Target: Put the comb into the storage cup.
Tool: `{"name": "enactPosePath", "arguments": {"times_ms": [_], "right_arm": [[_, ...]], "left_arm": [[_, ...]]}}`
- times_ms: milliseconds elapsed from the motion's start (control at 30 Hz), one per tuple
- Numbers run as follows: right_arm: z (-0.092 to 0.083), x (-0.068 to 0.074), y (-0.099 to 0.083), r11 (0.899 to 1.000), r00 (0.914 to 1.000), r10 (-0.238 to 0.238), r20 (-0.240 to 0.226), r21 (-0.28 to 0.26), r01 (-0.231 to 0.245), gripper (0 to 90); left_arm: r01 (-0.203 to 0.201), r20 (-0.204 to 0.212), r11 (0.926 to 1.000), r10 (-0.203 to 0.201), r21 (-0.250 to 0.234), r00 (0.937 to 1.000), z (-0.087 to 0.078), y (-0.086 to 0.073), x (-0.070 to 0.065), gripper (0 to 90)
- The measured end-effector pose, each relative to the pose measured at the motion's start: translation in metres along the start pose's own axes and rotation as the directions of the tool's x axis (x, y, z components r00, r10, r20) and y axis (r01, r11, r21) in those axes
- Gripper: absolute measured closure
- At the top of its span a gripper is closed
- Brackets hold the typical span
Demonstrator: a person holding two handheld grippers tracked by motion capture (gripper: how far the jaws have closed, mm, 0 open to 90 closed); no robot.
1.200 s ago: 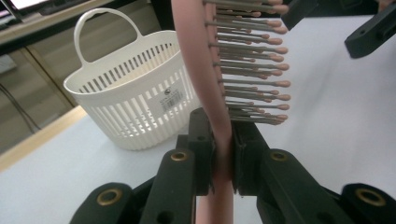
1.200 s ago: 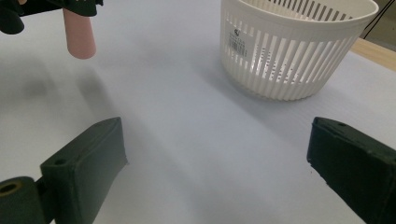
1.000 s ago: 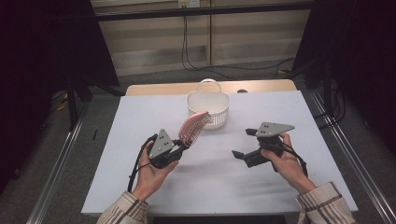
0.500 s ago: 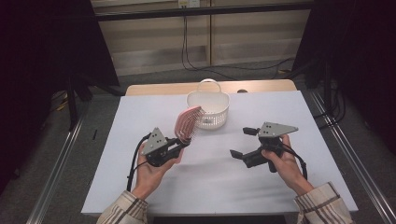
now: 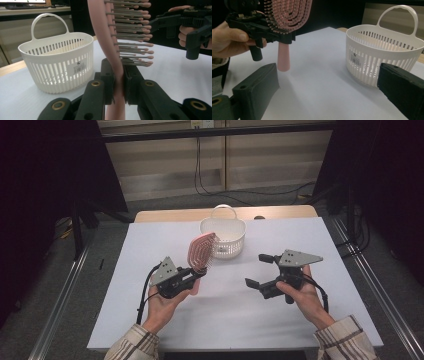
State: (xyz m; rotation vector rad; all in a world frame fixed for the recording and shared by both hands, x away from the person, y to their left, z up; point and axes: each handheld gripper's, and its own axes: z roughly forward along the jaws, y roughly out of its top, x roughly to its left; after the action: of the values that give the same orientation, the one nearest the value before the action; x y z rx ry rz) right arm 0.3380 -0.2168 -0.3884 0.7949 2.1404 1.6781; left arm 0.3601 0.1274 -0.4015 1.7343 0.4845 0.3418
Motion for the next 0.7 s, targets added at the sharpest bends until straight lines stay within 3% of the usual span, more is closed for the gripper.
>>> {"name": "enactPosePath", "arguments": {"times_ms": [100, 367, 700], "right_arm": [[0.000, 0.000, 0.001, 1.000, 1.0000, 0.000, -0.006, -0.014, -0.001, 3.2], [0.004, 0.006, 0.006, 0.999, 0.9992, -0.032, -0.023, -0.043, 0.031, 2.5], [0.010, 0.013, 0.013, 0.996, 0.9968, -0.028, -0.075, -0.091, 0.022, 2.1]], "left_arm": [[0.020, 0.012, 0.9997, -0.020, -0.010, 0.9997, 0.002, -0.001, -0.002, 80.8], [0.004, 0.050, 0.9999, -0.004, -0.015, 0.9987, 0.007, -0.002, -0.006, 80.8], [-0.004, 0.090, 0.9999, 0.005, -0.013, 0.9959, 0.014, -0.005, -0.010, 80.8]]}}
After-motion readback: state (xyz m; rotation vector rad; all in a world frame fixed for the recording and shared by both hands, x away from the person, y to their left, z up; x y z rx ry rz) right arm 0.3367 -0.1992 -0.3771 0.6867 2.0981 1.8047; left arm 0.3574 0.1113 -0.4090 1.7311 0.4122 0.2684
